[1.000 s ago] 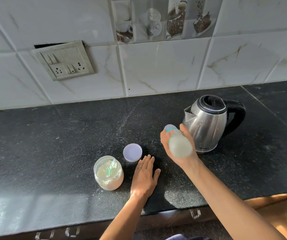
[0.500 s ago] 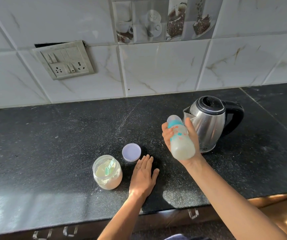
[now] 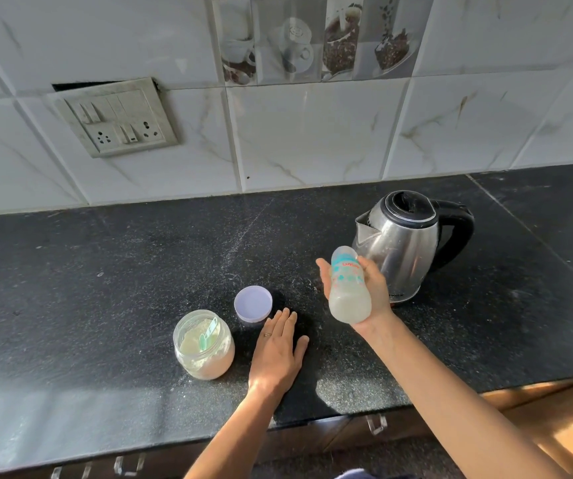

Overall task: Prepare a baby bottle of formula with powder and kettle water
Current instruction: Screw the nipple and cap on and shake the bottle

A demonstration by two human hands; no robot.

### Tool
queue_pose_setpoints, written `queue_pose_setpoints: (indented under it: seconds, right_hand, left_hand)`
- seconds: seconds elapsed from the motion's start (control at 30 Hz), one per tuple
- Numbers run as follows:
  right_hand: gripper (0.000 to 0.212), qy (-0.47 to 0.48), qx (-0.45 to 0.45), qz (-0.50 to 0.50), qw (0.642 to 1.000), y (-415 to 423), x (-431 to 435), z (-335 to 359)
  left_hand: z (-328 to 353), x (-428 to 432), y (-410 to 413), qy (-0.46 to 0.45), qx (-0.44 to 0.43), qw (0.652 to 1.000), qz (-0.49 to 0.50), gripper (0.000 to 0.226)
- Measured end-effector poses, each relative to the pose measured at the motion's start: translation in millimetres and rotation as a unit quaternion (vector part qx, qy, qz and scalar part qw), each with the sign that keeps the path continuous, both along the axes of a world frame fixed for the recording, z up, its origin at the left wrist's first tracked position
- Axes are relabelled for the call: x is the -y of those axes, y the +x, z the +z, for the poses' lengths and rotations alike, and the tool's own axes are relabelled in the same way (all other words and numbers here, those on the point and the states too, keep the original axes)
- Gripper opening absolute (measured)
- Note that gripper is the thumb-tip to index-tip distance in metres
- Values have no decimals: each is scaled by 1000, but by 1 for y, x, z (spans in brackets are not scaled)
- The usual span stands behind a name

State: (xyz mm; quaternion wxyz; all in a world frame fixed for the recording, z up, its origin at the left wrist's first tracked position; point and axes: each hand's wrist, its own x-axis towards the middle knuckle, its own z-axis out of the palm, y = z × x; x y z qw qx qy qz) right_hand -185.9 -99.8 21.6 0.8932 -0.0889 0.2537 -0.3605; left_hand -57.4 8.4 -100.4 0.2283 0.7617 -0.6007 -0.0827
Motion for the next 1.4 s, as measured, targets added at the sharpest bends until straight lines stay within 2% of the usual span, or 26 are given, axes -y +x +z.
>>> queue_pose_setpoints:
  seconds: [0.07, 0.2, 0.27, 0.33, 0.4, 0.47, 0.57, 0.63, 0.7, 0.77, 0.87, 0.93, 0.97, 1.03, 1.13, 1.2, 1.3, 1.4]
  right_hand:
    - [59, 31, 23, 5, 999, -3, -3, -2]
    - [60, -32, 80, 103, 991, -10, -5, -3]
    - [60, 4, 90, 66, 994, -7, 0, -2]
    - [51, 14, 93, 36, 995, -7, 6, -6]
    - [49, -58, 85, 96, 990, -6, 7, -3]
    - [58, -102, 60, 113, 987, -4, 7, 1]
    - [82, 1, 129, 73, 989, 0, 9, -3]
    - [71, 40, 196, 96, 975, -1, 9, -7]
    - [55, -43, 166, 154, 973, -4, 3, -10]
    - [57, -106, 116, 156, 975, -6, 1, -5]
    - [78, -39, 116, 83, 989, -7, 5, -11]
    - [73, -42, 117, 118, 985, -9, 8, -13]
    - [66, -78, 97, 152, 981, -9, 4, -12]
    - [59, -125, 72, 158, 977, -8, 2, -10]
    - [63, -20, 142, 107, 984, -3, 0, -13]
    - [61, 15, 224, 97, 970, -2, 2, -23]
    - [66, -72, 209, 111, 969, -3, -2, -26]
    - [74, -96, 174, 121, 973, -7, 1, -24]
  left_hand:
    - [0, 0, 0, -1, -1, 1000, 1, 55]
    - [-1, 0, 0, 3, 7, 1000, 1, 56]
    - [0, 0, -1, 2, 9, 1000, 4, 56]
    - [0, 0, -1, 9, 13, 1000, 0, 56]
    - [0, 0, -1, 12, 11, 1000, 1, 56]
    - [0, 0, 0, 12, 7, 1000, 1, 56]
    - [-2, 1, 0, 14, 15, 1000, -2, 56]
    - [-1, 0, -1, 14, 10, 1000, -2, 59]
    - [-1, 0, 0, 11, 2, 1000, -1, 67]
    - [-2, 0, -1, 12, 2, 1000, -1, 69]
    - [-3, 1, 1, 11, 0, 1000, 2, 58]
    - [-3, 1, 1, 9, -7, 1000, 1, 56]
    - [-3, 1, 1, 8, -10, 1000, 1, 56]
    - [-3, 1, 1, 6, -11, 1000, -2, 56]
    - [-3, 1, 2, 5, -11, 1000, -1, 55]
    - [-3, 1, 2, 6, -12, 1000, -4, 57]
    - [-3, 0, 2, 5, -13, 1000, -5, 58]
    - [-2, 0, 2, 3, -16, 1000, -5, 54]
